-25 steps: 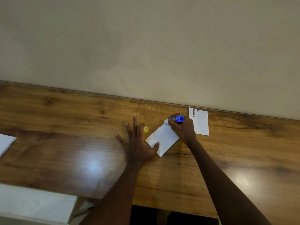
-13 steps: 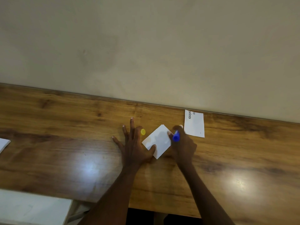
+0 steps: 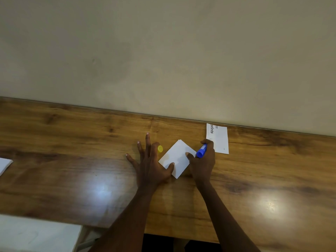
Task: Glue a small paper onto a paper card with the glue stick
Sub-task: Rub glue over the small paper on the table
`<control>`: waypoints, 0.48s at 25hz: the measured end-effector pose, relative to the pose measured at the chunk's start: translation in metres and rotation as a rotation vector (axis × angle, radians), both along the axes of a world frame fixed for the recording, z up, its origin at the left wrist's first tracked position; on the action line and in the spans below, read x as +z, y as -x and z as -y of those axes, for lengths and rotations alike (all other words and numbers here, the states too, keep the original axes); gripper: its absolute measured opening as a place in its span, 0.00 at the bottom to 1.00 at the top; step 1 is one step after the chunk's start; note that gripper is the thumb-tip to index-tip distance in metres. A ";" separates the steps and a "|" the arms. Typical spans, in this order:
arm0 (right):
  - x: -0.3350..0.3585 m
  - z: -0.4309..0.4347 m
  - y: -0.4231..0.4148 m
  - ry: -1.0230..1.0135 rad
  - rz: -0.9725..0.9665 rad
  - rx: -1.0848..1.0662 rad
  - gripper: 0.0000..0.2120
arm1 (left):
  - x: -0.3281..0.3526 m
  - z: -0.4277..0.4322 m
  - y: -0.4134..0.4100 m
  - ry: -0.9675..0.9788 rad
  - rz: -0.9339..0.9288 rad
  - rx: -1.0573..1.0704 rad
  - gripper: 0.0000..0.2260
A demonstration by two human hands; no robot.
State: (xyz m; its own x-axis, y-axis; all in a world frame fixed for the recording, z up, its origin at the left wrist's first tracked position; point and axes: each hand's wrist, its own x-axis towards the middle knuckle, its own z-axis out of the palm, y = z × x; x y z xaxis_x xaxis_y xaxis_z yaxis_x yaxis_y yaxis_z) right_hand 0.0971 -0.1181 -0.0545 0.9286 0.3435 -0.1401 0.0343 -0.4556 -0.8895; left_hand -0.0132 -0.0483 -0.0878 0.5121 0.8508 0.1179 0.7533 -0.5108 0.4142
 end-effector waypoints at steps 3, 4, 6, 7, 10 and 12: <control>-0.003 0.000 0.000 0.187 0.129 0.088 0.25 | -0.001 0.000 0.000 -0.013 0.001 0.001 0.33; -0.005 -0.001 0.001 0.234 0.154 0.125 0.25 | -0.001 0.000 0.000 -0.023 -0.001 0.002 0.34; -0.007 -0.002 0.005 0.235 0.152 0.170 0.25 | -0.002 -0.001 0.000 -0.036 -0.002 0.000 0.34; -0.005 -0.002 0.006 0.193 0.124 0.167 0.25 | -0.003 -0.001 0.000 -0.038 -0.004 -0.001 0.34; -0.002 -0.001 0.005 -0.037 0.003 0.055 0.28 | -0.002 0.000 -0.001 -0.052 -0.018 -0.003 0.34; -0.002 0.000 0.002 -0.164 -0.087 -0.030 0.31 | -0.002 0.000 0.000 -0.033 -0.022 -0.008 0.33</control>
State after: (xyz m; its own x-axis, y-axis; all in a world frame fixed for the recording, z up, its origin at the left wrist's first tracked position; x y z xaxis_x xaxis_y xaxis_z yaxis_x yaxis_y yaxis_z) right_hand 0.0949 -0.1180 -0.0567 0.9256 0.3408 -0.1648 -0.0575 -0.3038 -0.9510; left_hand -0.0128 -0.0479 -0.0900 0.5214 0.8427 0.1340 0.7583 -0.5296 0.3802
